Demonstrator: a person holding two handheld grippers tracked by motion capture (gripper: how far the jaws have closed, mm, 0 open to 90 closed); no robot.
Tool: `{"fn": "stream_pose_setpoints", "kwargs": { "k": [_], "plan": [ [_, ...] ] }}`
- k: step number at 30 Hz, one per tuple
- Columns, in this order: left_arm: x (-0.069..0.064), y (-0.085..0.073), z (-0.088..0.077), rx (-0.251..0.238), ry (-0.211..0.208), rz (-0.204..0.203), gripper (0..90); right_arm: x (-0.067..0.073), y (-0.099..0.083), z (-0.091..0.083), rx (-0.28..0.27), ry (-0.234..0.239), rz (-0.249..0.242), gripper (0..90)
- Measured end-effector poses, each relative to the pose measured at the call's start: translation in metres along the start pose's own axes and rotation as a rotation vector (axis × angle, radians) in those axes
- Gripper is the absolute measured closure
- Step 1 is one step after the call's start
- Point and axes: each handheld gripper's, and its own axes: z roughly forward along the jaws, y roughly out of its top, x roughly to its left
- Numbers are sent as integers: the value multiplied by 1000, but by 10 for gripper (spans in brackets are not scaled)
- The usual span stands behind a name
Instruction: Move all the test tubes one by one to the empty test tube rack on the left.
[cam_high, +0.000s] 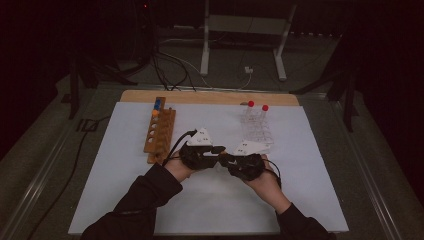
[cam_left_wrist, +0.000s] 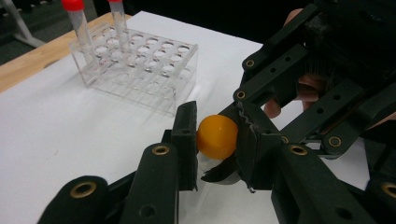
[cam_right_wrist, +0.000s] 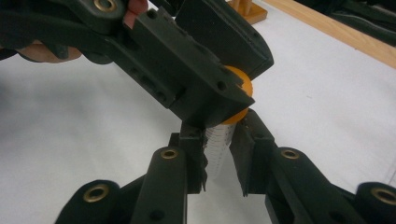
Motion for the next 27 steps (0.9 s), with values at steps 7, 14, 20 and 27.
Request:
{"fn": "stream_pose_setpoints", "kwargs": {
  "k": [7, 14, 20, 27],
  "plan": [
    [5, 2, -6, -27, 47, -18, 715, -3, -1, 2, 14, -3, 27, 554],
    [19, 6, -25, -63, 106, -50, 715, -6, 1, -5, -18, -8, 44, 351],
    [35, 9, -45, -82, 169, -73, 715, -9, 5, -14, -57, -17, 71, 171],
    [51, 13, -68, -101, 242, -87, 715, -18, 7, -24, -95, -43, 121, 24]
  ]
}}
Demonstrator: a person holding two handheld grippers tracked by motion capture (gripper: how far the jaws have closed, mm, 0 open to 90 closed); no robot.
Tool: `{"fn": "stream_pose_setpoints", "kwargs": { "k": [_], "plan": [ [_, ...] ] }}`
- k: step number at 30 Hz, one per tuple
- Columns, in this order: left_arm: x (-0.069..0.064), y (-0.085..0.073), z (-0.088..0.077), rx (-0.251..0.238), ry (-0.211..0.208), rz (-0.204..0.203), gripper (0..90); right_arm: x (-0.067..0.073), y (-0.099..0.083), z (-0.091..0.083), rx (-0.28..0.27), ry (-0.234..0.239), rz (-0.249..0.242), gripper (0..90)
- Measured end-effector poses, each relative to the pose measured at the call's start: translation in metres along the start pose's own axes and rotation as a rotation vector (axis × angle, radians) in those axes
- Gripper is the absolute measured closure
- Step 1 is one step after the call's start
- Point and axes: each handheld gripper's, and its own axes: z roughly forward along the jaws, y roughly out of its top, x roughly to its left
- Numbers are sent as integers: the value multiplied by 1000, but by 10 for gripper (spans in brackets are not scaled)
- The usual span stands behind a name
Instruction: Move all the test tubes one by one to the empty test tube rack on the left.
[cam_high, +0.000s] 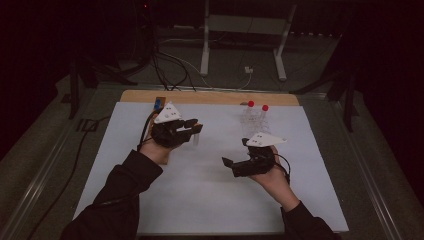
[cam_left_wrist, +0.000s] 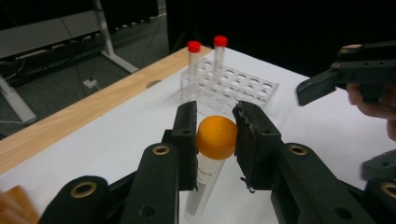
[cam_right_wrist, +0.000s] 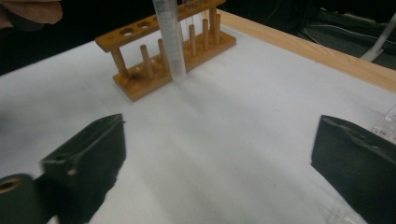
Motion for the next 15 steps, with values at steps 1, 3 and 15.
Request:
{"fn": "stream_pose_setpoints", "kwargs": {
  "k": [1, 3, 15],
  "plan": [
    [2, 1, -2, -4, 7, -5, 715, -1, 0, -1, -5, 6, 5, 14],
    [8, 2, -6, -11, 24, -11, 715, -3, 1, -4, -17, 6, 7, 0],
    [37, 8, -29, -29, 117, -43, 715, -9, 2, -13, -55, 11, 14, 0]
  ]
}}
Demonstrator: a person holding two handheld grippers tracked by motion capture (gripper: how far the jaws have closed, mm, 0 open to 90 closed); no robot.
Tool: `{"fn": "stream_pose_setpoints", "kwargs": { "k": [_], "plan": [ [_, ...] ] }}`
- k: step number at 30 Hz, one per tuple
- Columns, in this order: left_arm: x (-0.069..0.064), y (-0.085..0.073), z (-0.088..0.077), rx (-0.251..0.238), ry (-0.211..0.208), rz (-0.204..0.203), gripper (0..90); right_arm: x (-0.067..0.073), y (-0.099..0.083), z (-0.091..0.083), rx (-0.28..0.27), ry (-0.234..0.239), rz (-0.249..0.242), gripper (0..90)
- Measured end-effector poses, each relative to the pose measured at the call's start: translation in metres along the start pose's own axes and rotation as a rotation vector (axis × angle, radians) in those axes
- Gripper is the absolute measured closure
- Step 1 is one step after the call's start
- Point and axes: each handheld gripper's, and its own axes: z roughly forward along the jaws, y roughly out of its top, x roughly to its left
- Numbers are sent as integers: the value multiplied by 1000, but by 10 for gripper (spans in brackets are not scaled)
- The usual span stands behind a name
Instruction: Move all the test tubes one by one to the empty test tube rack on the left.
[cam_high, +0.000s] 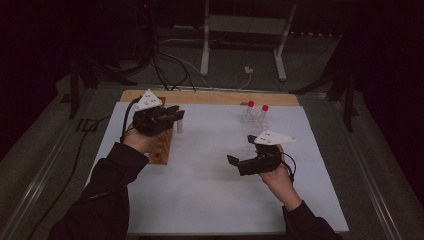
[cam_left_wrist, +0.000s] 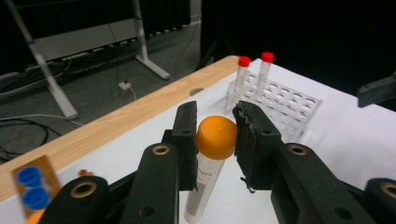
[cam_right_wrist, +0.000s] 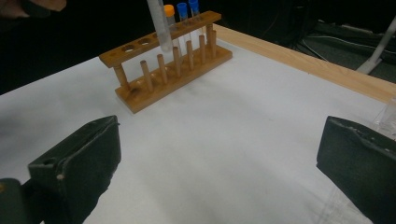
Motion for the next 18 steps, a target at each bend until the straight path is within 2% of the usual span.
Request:
{"fn": "stream_pose_setpoints", "kwargs": {
  "k": [8, 18],
  "plan": [
    [16, 2, -12, -11, 58, -20, 715, 0, 1, -1, 5, -4, -5, 0],
    [38, -3, -22, -12, 129, -46, 715, -1, 2, -3, -4, -3, -6, 0]
  ]
}}
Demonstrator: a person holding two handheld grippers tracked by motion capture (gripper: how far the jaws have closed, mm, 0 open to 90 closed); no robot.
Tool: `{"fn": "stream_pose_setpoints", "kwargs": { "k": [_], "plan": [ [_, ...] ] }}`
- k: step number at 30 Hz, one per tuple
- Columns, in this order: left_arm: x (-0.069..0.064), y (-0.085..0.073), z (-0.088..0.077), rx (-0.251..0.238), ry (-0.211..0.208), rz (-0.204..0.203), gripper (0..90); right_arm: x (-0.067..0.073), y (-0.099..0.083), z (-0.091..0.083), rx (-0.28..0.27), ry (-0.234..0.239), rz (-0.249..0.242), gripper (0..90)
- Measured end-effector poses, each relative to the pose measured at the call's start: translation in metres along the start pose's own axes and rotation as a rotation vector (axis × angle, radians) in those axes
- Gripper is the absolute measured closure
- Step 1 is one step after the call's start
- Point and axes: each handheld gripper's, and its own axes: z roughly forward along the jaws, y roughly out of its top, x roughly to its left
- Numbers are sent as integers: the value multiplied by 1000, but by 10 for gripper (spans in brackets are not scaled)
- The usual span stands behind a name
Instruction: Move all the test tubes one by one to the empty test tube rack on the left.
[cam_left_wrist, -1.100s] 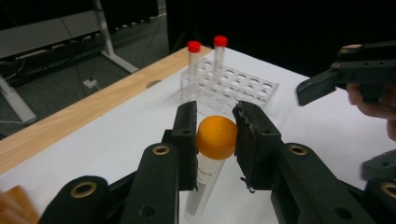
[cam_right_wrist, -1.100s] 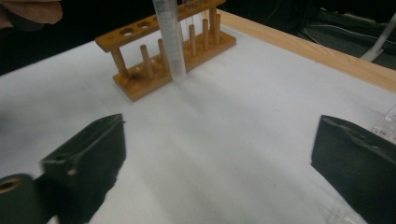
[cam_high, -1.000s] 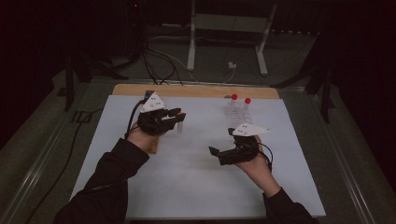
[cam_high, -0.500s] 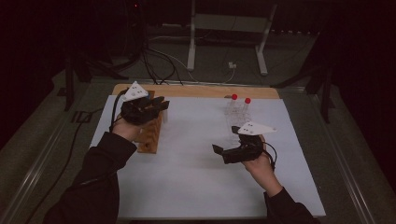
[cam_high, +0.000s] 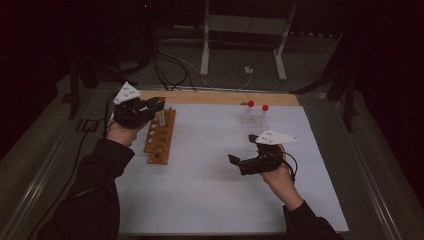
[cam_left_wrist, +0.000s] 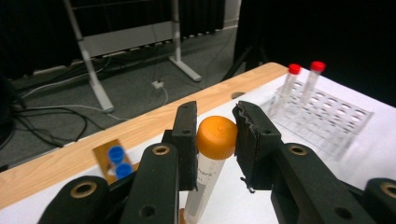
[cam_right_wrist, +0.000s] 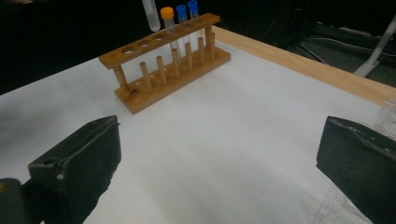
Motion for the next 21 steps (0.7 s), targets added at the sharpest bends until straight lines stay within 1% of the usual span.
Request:
{"fn": "stream_pose_setpoints", "kwargs": {
  "k": [2, 6, 8, 9, 15, 16, 18, 19, 21],
  "plan": [
    [4, -1, -1, -4, 9, -9, 715, 0, 0, 0, 1, 1, 0, 0],
    [9, -4, -2, -3, 30, -8, 715, 0, 0, 0, 5, 5, -3, 0],
    [13, -6, -1, -4, 29, -25, 715, 1, 0, 0, 6, 5, -4, 0],
    [14, -7, -1, -4, 42, -22, 715, 1, 0, 0, 7, 6, -4, 0],
    [21, -16, 4, 2, 53, -45, 715, -1, -1, 0, 5, 6, -3, 0],
    [22, -17, 5, 8, 57, -43, 715, -1, -1, -1, 4, 5, -1, 0],
    [24, -21, 7, 13, 61, -52, 715, -1, -1, -1, 4, 6, -1, 0],
    [25, -23, 8, 18, 68, -48, 715, -1, -1, -1, 4, 5, 0, 0],
    [26, -27, 10, 24, 67, -59, 715, -2, -1, -1, 3, 6, 1, 0]
  ]
}}
